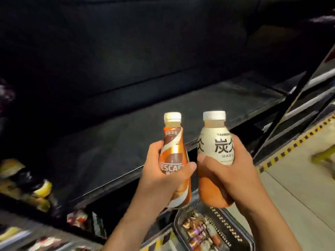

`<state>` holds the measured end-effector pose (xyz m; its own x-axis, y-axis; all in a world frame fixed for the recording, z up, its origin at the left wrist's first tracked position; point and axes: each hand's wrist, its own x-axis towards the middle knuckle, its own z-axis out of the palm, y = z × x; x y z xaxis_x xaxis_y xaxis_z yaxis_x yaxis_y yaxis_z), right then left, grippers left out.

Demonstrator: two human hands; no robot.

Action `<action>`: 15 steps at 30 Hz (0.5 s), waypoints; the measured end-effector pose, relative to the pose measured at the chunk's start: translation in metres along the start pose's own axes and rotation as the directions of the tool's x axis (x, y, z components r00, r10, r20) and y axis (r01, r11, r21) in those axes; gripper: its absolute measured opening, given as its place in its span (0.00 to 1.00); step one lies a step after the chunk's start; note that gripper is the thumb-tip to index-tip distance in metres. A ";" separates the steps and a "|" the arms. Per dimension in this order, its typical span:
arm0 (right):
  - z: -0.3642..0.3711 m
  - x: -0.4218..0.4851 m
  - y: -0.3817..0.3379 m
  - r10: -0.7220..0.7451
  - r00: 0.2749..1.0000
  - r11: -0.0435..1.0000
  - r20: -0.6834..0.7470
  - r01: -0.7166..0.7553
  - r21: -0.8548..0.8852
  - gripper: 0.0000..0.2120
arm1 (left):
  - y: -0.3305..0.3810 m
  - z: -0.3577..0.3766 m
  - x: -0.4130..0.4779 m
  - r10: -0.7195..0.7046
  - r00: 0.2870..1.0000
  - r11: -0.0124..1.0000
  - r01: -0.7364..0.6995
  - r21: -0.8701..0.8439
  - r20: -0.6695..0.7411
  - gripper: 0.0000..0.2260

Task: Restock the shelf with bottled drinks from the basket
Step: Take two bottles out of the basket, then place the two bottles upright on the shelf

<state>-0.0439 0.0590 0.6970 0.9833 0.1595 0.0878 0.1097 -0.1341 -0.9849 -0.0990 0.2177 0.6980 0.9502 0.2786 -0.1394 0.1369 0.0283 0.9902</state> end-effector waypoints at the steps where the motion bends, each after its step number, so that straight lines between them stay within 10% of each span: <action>1: 0.016 -0.002 -0.011 -0.026 0.998 1.000 0.057 0.026 0.005 0.26 | 0.007 -0.020 -0.011 0.044 0.997 0.999 -0.043 0.015 -0.070 0.22; 15: 0.283 -0.141 -0.136 -0.298 0.659 0.955 0.690 0.206 0.215 0.29 | 0.035 -0.275 -0.220 0.217 0.657 0.973 -0.209 0.102 -0.722 0.21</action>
<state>-0.2385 0.3313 0.7767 0.5154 0.8202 0.2484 0.2765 0.1152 -0.9541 -0.3798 0.4215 0.7667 0.4520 0.8823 0.1310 -0.0371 -0.1282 0.9911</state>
